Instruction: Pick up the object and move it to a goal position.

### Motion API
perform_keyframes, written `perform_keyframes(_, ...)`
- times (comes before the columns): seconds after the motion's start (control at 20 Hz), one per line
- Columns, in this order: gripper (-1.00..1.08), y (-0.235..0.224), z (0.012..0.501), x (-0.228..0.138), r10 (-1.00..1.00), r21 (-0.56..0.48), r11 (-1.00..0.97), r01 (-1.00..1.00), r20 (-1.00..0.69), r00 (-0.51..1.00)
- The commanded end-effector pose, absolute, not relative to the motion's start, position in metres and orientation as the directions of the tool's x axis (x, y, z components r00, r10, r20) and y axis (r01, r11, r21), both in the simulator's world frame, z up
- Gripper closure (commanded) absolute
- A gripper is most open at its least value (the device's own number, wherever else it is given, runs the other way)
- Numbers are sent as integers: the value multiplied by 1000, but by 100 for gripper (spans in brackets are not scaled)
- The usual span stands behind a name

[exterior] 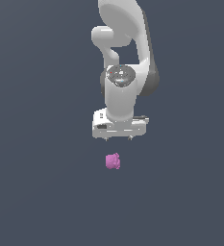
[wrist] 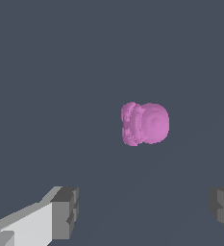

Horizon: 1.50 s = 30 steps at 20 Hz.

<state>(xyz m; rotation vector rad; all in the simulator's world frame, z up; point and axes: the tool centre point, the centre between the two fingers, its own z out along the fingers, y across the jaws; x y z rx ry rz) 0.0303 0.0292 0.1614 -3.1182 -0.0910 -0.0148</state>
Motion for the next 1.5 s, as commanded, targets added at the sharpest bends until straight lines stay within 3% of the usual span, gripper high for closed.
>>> perform_keyframes(0.0, -92, 25, 150, 40, 66, -18, -998, 66, 8, 998)
perform_keyframes(0.6, -92, 8, 98, 75, 98, -2, -995, 98, 1, 995)
perform_keyframes(1.1, -92, 5, 87, 78, 101, 0, -995, 101, -1, 995)
perform_keyframes(1.45, -92, 5, 54, 77, 102, 0, -995, 102, -1, 995)
